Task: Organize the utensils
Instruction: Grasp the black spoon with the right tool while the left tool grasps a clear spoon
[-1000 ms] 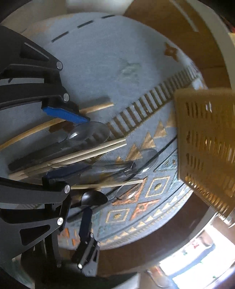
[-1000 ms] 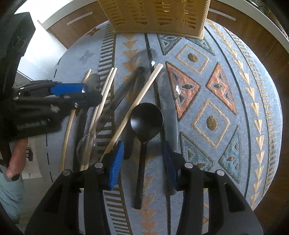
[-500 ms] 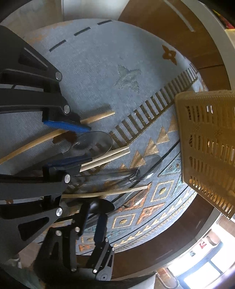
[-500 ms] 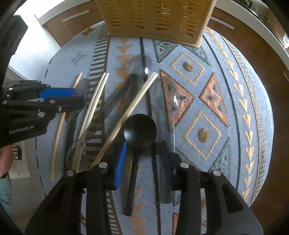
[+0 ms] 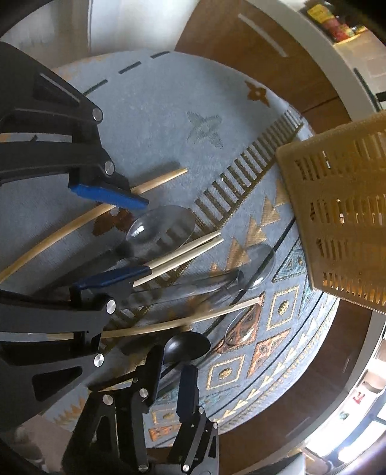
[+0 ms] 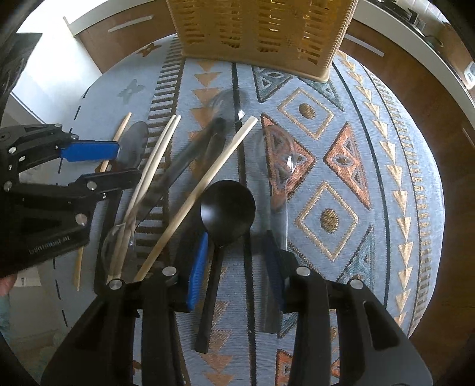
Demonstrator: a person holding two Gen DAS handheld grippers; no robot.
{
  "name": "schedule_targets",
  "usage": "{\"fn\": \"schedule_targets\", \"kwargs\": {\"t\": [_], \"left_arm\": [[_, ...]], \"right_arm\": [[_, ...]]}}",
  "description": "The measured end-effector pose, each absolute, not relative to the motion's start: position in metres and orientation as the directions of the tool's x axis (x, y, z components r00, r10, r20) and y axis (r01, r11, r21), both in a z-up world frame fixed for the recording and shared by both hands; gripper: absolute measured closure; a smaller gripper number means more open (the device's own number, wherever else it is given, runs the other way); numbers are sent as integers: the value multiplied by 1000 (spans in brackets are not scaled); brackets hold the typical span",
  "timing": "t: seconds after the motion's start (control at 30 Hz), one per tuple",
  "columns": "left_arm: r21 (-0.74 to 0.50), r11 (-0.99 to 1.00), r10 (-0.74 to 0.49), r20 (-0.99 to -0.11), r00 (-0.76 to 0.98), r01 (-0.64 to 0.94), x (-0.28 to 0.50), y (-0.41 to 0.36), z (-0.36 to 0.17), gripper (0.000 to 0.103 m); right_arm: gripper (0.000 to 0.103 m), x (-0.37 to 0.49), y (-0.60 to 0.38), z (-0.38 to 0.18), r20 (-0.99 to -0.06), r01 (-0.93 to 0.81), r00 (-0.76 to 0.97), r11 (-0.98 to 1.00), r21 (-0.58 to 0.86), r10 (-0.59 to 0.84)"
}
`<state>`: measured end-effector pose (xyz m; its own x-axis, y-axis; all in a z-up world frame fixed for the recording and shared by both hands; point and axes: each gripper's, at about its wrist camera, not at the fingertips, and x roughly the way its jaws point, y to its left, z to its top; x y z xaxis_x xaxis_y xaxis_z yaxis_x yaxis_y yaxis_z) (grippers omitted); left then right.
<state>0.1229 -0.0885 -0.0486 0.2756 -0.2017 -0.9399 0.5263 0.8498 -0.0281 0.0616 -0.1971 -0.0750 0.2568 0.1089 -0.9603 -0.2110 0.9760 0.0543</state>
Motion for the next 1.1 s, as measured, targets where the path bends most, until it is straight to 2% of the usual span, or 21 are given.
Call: {"fn": "schedule_targets", "kwargs": {"t": [0.07,0.13,0.2,0.33,0.37,0.43,0.47,0.5,0.63,0.67,0.7,0.87,0.93,1.0,1.1], "left_arm": [[-14,844,-190,-943,274,537,119,-92,-50,64],[-30,848,-202,-941,270,529,120,-86,-52,70],[-33,850,-204,-941,271,526,119,-87,-53,71],[26,841,-162,-941,297,540,114,-101,-55,63],[38,842,-157,-937,311,538,113,-103,-54,64],[30,851,-162,-935,316,524,114,-101,-52,74],[17,857,-169,-934,313,516,116,-98,-52,74],[-5,861,-186,-933,306,508,116,-96,-50,75],[-55,874,-220,-931,293,484,121,-83,-48,80],[-57,875,-221,-930,293,480,121,-80,-48,85],[-40,878,-206,-931,300,476,121,-78,-48,101],[-97,870,-249,-933,261,484,127,-68,-48,100],[-142,856,-290,-927,236,497,129,-67,-48,82],[-166,845,-312,-925,218,509,133,-66,-48,78],[-130,840,-289,-929,231,527,138,-72,-48,75]], "right_arm": [[68,58,-197,-74,-960,-220,260,974,50,108],[68,49,-197,-74,-959,-228,264,973,46,107],[68,44,-195,-73,-958,-228,266,973,45,106],[68,42,-193,-73,-959,-222,266,974,37,97],[69,48,-193,-75,-959,-224,268,974,32,92],[76,48,-193,-74,-958,-218,274,976,26,87],[93,47,-193,-73,-957,-215,277,976,21,81],[98,49,-195,-73,-958,-214,269,976,36,94],[98,49,-213,-72,-959,-176,259,982,73,117],[98,50,-219,-72,-958,-161,259,984,81,121],[98,50,-224,-72,-958,-150,258,985,90,127],[97,51,-237,-73,-954,-147,244,979,142,175],[94,55,-240,-72,-954,-142,234,978,156,186],[84,61,-243,-72,-956,-146,228,977,155,186],[70,66,-239,-71,-958,-165,230,977,135,171]]}}
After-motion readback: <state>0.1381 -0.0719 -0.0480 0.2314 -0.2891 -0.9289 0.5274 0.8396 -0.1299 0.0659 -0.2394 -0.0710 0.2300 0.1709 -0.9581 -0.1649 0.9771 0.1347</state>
